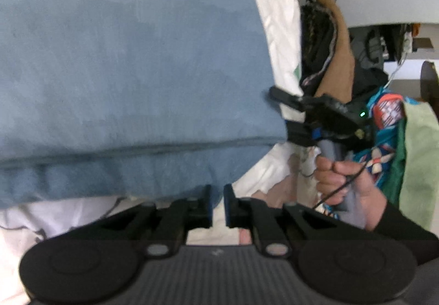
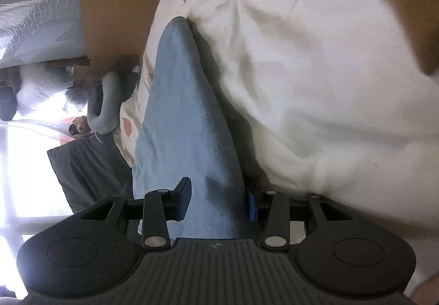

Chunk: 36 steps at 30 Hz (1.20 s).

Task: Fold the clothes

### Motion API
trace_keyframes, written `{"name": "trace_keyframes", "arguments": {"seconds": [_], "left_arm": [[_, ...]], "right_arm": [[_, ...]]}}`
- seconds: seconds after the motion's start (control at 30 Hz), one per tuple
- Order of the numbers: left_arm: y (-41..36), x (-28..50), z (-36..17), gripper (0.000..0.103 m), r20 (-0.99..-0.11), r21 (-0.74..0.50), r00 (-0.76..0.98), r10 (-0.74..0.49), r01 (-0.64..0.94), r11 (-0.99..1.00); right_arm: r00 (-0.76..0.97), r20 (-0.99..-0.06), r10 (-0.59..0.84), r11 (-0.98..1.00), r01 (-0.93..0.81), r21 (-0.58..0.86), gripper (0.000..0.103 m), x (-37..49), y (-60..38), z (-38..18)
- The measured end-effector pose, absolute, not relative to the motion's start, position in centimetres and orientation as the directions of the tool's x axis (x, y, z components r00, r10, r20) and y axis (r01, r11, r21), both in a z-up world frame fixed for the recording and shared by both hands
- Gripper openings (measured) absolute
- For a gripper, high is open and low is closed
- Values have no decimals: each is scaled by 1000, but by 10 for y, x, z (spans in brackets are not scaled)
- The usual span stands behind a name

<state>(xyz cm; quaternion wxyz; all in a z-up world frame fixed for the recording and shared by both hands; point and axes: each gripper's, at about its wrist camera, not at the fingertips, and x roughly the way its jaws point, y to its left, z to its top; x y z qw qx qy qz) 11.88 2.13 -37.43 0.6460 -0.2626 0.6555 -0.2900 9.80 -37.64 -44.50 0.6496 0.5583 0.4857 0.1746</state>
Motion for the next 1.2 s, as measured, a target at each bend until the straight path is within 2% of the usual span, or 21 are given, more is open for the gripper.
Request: {"name": "trace_keyframes", "arguments": {"seconds": [0.07,0.2,0.6,0.67,0.73,0.8,1.07,1.2], "left_arm": [[31,123,-365,10,-698,-715,7,-716,28,698],[52,131,-354,20,-705,-706,91,-703,8,708],[104,139,-355,21,-774,-624,183,-606,-58,779],[109,141,-357,21,-791,-605,179,-585,-81,792],[116,143,-358,21,-800,-594,183,-572,-98,799],[121,143,-357,21,-801,-592,191,-568,-108,799],[123,139,-359,20,-825,-562,163,-542,-131,817],[124,134,-368,11,-842,-538,153,-518,-157,828]], "right_arm": [[476,-418,774,298,308,903,43,100,-377,-444],[520,-349,779,212,305,928,43,99,-382,-444],[449,-400,799,285,303,909,42,135,-367,-447],[433,-418,799,308,302,902,36,139,-368,-446],[417,-432,800,325,304,896,16,140,-368,-444],[406,-443,800,339,303,890,10,141,-368,-441],[375,-465,802,391,258,883,7,152,-359,-407],[373,-480,794,407,261,875,7,153,-358,-396]]}}
